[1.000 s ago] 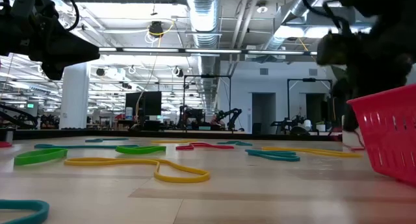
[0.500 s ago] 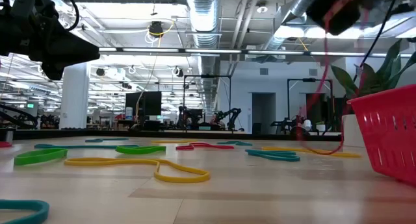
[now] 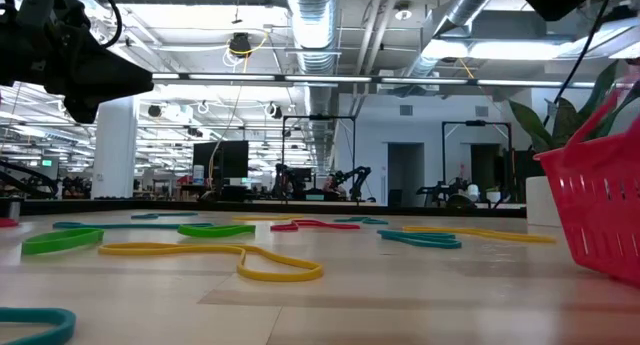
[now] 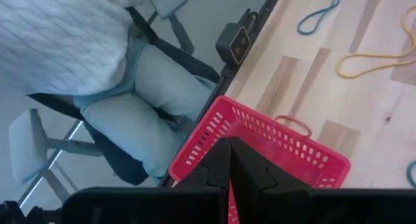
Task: Pick and place items into bin
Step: Put the red rubber band into the red bin
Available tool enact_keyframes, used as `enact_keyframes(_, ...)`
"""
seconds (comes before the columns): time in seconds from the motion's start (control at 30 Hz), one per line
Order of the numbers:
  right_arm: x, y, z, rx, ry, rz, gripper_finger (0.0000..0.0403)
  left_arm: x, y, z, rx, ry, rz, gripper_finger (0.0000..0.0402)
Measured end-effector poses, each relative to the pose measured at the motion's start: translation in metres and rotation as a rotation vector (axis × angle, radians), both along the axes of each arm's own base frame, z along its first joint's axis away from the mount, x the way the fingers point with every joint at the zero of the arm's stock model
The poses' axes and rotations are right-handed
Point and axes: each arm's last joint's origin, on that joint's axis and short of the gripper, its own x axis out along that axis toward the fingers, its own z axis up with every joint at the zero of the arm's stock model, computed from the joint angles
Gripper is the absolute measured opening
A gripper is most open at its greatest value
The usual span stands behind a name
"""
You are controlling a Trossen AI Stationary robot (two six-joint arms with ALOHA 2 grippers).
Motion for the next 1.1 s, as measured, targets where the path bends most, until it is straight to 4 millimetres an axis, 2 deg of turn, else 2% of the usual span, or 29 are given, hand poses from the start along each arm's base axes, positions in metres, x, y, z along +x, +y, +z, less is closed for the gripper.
enact_keyframes(0.4, 0.004, 0.001, -0.002, 0.05, 0.028, 0.053, 0.0, 0.0, 0.0, 0.0, 0.002, 0.004, -0.003, 0.008)
enact_keyframes(0.7, 0.012, 0.0, 0.007, 0.058, -0.179, 0.175, 0.0, 0.0, 0.0, -0.003, 0.011, 0.022, -0.005, 0.008)
enact_keyframes(0.83, 0.017, -0.009, 0.006, 0.05, -0.18, 0.174, 0.0, 0.0, 0.0, -0.002, 0.01, 0.022, -0.005, 0.008)
enact_keyframes(0.97, 0.03, -0.012, -0.005, 0.033, -0.183, 0.182, 0.0, 0.0, 0.0, -0.003, 0.01, 0.022, -0.005, 0.008)
enact_keyframes(1.1, 0.048, -0.012, -0.028, -0.002, -0.159, 0.167, 0.0, 0.0, 0.0, -0.003, 0.009, 0.021, -0.005, 0.008)
